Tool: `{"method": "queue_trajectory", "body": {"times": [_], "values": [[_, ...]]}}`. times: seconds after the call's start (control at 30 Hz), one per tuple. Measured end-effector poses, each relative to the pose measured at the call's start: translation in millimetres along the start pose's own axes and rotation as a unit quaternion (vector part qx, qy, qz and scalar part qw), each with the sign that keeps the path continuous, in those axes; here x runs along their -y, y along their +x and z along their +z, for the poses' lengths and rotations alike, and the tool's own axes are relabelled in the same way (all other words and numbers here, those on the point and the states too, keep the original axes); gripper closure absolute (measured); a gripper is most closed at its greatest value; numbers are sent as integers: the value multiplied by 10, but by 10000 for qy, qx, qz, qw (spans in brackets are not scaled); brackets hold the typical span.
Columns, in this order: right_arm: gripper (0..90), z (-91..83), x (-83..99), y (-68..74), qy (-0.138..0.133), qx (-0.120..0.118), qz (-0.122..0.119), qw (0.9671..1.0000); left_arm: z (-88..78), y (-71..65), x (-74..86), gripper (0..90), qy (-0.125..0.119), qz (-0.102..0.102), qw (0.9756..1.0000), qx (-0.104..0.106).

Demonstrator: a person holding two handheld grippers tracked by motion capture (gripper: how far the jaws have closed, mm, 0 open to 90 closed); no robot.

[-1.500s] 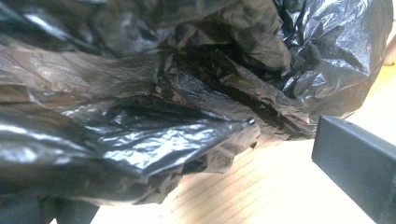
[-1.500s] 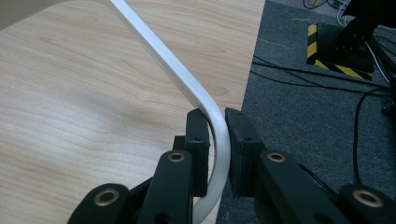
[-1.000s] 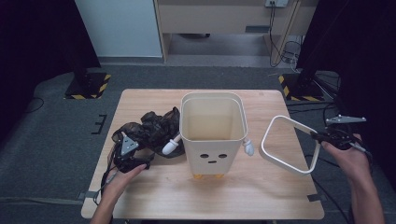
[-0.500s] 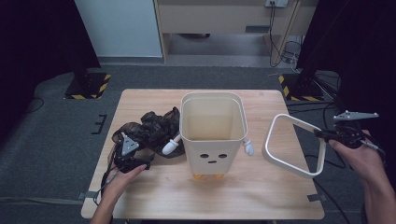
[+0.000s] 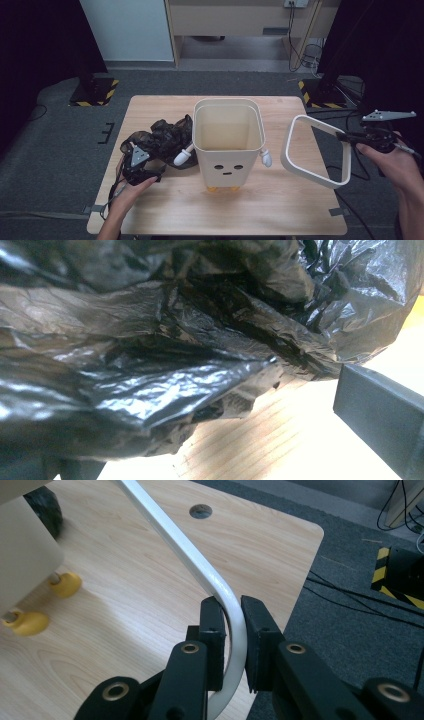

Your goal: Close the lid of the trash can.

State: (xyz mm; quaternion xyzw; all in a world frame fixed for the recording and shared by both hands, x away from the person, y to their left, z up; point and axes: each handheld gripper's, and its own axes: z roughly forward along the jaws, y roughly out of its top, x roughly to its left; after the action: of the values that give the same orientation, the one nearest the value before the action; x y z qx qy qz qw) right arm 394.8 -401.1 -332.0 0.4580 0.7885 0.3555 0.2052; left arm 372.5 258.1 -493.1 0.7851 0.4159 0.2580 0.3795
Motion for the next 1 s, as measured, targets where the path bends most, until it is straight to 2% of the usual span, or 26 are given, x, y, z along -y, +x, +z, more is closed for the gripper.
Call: {"method": "queue_trajectory", "body": {"times": [0.6, 1.0], "values": [[809, -213, -306, 160, -68, -346, -240, 9991, 6, -10, 1, 31, 48, 77, 10000, 13], [810, -352, -528, 248, -128, -478, -415, 9979, 15, -15, 6, 32, 94, 127, 9999, 6]]}}
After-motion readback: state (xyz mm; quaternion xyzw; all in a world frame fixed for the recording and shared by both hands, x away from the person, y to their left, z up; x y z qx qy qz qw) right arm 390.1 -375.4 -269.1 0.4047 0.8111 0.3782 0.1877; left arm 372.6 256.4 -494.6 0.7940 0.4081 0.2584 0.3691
